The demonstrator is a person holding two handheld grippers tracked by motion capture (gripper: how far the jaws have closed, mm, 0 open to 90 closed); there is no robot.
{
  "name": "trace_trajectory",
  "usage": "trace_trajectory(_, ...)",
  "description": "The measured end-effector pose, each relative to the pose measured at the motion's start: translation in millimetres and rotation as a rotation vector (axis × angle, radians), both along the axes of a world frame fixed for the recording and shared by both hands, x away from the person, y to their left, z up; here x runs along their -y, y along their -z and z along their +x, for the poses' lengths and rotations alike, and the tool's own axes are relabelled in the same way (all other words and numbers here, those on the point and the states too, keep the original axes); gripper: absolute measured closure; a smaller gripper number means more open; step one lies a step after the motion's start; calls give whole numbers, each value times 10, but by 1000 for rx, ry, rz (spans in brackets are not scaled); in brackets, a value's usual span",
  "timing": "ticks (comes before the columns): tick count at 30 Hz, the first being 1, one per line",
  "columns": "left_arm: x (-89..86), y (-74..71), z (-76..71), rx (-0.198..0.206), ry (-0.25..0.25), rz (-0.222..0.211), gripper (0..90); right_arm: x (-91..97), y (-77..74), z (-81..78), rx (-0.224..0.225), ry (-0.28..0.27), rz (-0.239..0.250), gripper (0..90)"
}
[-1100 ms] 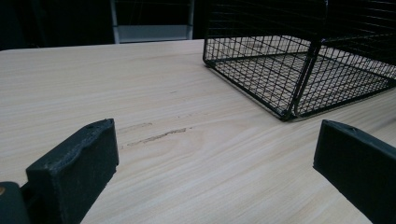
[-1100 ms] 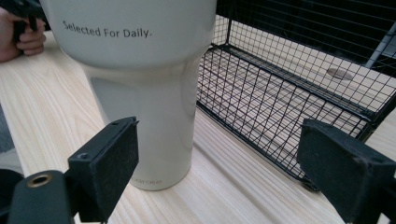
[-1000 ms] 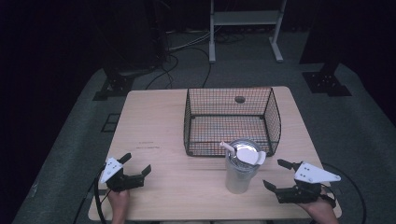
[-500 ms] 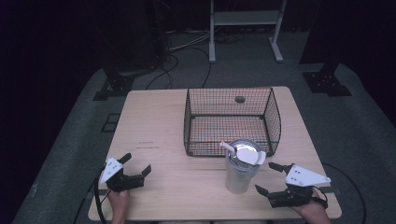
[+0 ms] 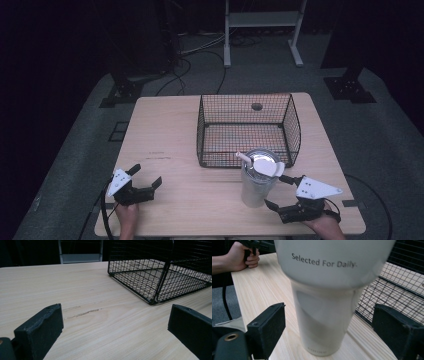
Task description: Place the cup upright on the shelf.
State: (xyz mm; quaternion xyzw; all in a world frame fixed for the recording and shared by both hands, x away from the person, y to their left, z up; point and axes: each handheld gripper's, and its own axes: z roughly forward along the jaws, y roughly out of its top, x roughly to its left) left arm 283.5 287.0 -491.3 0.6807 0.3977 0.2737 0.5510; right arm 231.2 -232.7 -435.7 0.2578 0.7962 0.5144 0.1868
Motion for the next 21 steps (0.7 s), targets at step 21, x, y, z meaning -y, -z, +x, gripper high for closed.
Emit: trace_trajectory(21, -1, -1, -2, 2, 4, 3, 0, -258, 52, 160, 53, 11, 17, 91)
